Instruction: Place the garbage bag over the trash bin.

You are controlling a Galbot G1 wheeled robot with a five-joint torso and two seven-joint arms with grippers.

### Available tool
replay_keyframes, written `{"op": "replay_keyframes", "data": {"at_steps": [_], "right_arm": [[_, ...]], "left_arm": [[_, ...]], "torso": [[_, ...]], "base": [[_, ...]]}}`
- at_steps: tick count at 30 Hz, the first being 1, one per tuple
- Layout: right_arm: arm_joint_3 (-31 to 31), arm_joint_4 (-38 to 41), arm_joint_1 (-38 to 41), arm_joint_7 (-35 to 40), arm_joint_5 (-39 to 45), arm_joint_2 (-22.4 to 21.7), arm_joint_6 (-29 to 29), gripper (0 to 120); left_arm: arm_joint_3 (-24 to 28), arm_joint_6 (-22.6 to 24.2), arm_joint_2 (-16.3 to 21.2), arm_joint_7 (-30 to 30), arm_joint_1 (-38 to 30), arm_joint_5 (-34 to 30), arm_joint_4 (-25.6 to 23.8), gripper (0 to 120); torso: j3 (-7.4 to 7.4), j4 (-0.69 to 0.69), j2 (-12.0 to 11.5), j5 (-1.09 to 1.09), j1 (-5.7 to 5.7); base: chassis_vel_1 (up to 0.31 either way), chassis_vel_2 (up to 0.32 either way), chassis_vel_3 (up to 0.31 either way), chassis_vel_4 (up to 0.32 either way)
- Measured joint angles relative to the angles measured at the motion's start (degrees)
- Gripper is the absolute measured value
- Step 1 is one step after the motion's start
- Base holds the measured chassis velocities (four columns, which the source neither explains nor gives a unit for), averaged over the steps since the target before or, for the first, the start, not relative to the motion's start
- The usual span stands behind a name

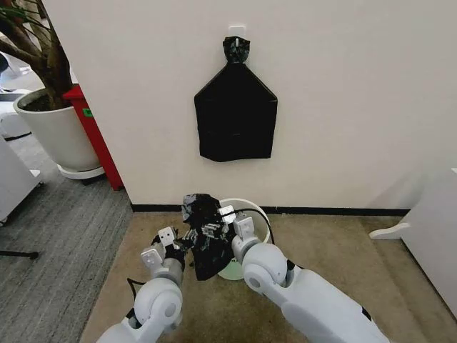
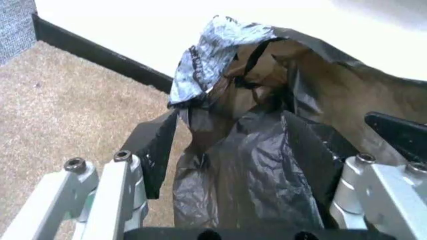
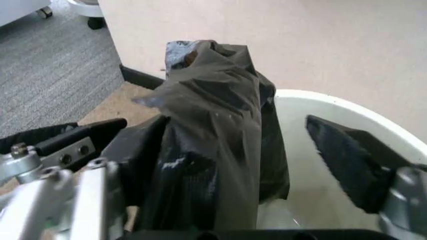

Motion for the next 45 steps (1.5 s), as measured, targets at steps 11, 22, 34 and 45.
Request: {"op": "replay_keyframes", "data": {"at_steps": [11,22,34,45], "right_arm": [[-0.20,0.90,-0.46,0.61,0.01,-0.36,0.81,32],[-0.03,1.53,-0.91,1.08,0.14,-1.23,1.32,0],[4.74,2.87,-3.04,0.68,0.40,-3.80,2.04,0],[5.80,4.79,-4.81,-0.39,-0.73,-3.94,2.20,0]], "left_arm": [[0.48,0.02,-0.14,-0.03,-0.80,0.00,0.62,62],[1.42,0.09,-0.03,-0.04,-1.69,-0.14,1.62,61],[2.76,0.85,0.32,0.14,-4.05,-1.59,2.88,61],[6.32,1.19,0.20,0.53,-8.37,-2.68,4.91,61]], "torso": [[0.00,0.00,0.00,0.01,0.00],[0.00,0.01,0.00,0.01,0.00],[0.00,0.00,0.00,0.01,0.00],[0.00,0.00,0.00,0.01,0.00]], "base": [[0.000,0.000,0.000,0.000],[0.000,0.000,0.000,0.000],[0.000,0.000,0.000,0.000],[0.000,0.000,0.000,0.000]]}}
